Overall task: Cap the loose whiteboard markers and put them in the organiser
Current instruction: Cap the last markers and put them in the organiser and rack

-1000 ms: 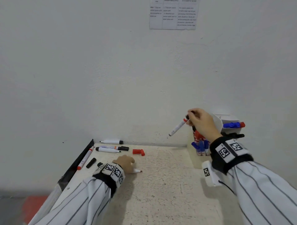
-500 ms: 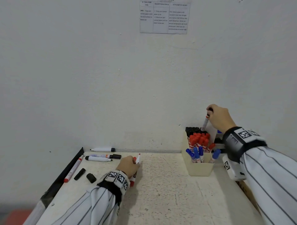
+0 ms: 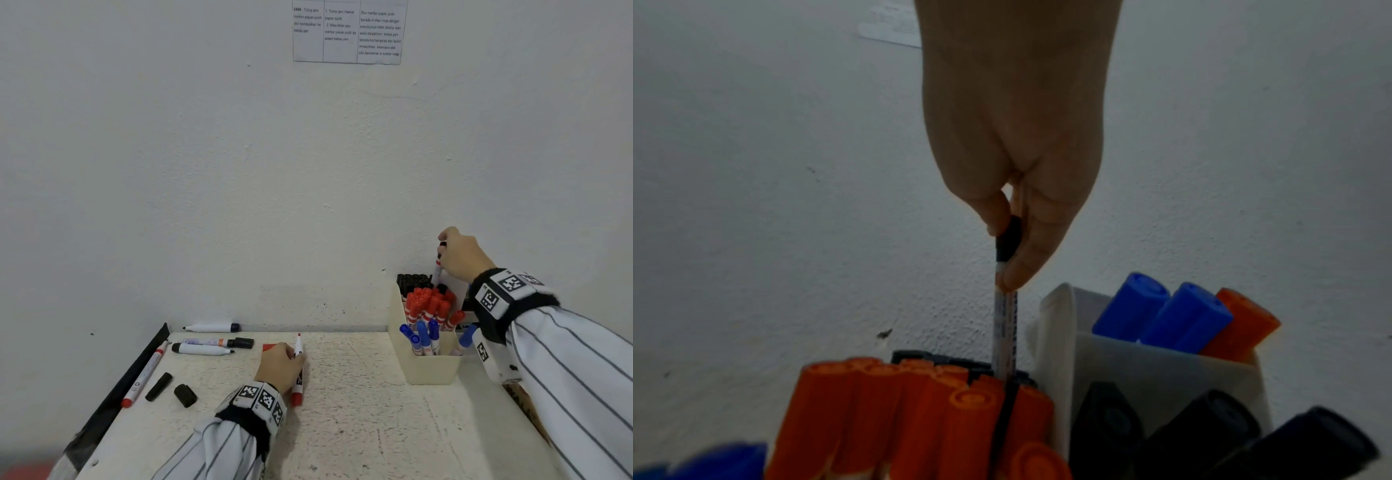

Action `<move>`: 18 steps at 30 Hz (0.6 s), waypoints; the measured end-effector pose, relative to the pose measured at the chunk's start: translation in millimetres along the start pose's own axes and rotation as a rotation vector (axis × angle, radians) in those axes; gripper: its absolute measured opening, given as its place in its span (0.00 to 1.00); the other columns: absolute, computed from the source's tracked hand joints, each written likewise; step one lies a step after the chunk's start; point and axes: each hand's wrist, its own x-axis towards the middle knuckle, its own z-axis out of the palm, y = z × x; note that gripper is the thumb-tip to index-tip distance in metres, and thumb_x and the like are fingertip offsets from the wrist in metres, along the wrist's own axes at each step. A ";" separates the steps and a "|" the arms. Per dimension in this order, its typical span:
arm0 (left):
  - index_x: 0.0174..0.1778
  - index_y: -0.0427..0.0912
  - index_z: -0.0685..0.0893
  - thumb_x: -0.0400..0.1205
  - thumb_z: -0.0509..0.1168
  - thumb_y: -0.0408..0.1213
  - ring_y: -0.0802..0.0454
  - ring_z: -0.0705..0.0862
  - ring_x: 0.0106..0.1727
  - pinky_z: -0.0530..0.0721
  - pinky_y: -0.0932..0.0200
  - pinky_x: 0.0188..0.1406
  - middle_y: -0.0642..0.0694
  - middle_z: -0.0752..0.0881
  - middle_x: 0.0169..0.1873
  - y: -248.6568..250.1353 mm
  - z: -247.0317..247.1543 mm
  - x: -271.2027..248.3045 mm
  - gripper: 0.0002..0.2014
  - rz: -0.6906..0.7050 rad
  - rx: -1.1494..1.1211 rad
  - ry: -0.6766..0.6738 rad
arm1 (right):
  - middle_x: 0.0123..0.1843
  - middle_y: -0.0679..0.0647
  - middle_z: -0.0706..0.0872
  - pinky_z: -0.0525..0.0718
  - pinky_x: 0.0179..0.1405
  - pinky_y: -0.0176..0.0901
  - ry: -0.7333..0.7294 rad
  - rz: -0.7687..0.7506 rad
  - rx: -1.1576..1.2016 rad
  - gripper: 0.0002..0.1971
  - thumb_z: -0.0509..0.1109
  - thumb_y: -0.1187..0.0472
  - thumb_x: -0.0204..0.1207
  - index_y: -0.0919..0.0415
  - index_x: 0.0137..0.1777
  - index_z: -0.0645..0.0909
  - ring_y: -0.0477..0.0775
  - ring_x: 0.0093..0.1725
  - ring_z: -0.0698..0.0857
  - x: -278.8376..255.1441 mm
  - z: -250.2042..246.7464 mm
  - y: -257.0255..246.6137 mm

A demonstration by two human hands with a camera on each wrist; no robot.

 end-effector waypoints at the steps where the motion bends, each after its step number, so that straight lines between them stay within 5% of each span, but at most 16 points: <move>1: 0.36 0.47 0.70 0.83 0.61 0.45 0.53 0.76 0.43 0.71 0.65 0.40 0.55 0.72 0.33 0.0 1.2 0.6 0.11 0.004 -0.015 0.006 | 0.56 0.73 0.79 0.80 0.52 0.59 0.017 0.007 0.000 0.13 0.55 0.73 0.81 0.73 0.64 0.68 0.72 0.54 0.82 -0.5 4.0 0.4; 5: 0.44 0.42 0.75 0.82 0.62 0.44 0.54 0.77 0.43 0.72 0.66 0.40 0.53 0.75 0.35 0.3 6.4 1.8 0.09 0.018 -0.029 0.003 | 0.57 0.74 0.77 0.79 0.45 0.53 0.070 0.061 0.006 0.08 0.57 0.68 0.82 0.70 0.58 0.69 0.66 0.47 0.81 4.6 12.1 0.1; 9: 0.45 0.42 0.75 0.83 0.62 0.44 0.54 0.77 0.44 0.72 0.65 0.43 0.48 0.79 0.42 -1.0 6.4 2.2 0.09 0.000 -0.019 0.002 | 0.62 0.71 0.77 0.78 0.54 0.53 -0.073 0.135 -0.170 0.14 0.65 0.65 0.80 0.73 0.62 0.73 0.68 0.60 0.79 8.3 19.0 2.1; 18: 0.47 0.42 0.75 0.83 0.62 0.44 0.55 0.77 0.45 0.73 0.65 0.43 0.48 0.78 0.44 -0.8 4.4 0.2 0.08 0.001 -0.029 0.000 | 0.64 0.69 0.78 0.79 0.59 0.53 -0.124 0.116 -0.351 0.13 0.57 0.72 0.80 0.73 0.61 0.76 0.68 0.63 0.80 9.8 44.8 0.6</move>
